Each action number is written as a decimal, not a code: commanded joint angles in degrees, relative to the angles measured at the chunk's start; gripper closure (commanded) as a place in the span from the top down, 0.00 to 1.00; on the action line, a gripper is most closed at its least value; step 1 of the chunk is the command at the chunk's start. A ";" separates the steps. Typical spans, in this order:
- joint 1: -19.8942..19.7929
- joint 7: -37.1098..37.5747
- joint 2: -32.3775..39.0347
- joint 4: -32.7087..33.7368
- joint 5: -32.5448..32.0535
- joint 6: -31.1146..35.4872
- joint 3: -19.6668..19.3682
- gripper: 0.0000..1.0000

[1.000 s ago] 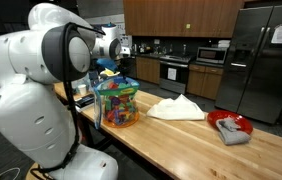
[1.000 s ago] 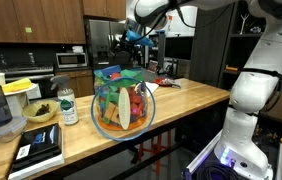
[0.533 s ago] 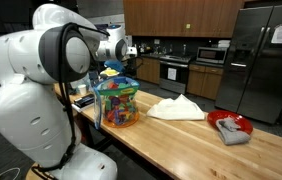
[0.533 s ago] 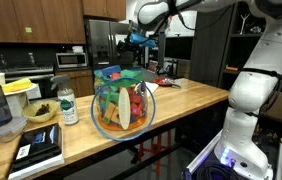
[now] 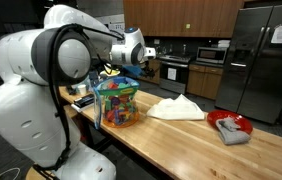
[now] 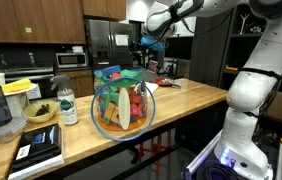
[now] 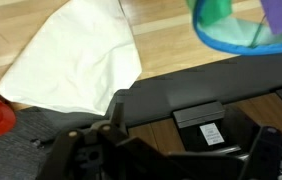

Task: Lift the blue plush block from the towel, put it in the bag and then move the bag to the left

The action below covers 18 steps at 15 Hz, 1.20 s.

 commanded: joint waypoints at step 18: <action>-4.16 -28.55 4.58 4.32 11.97 -23.43 -15.49 1.00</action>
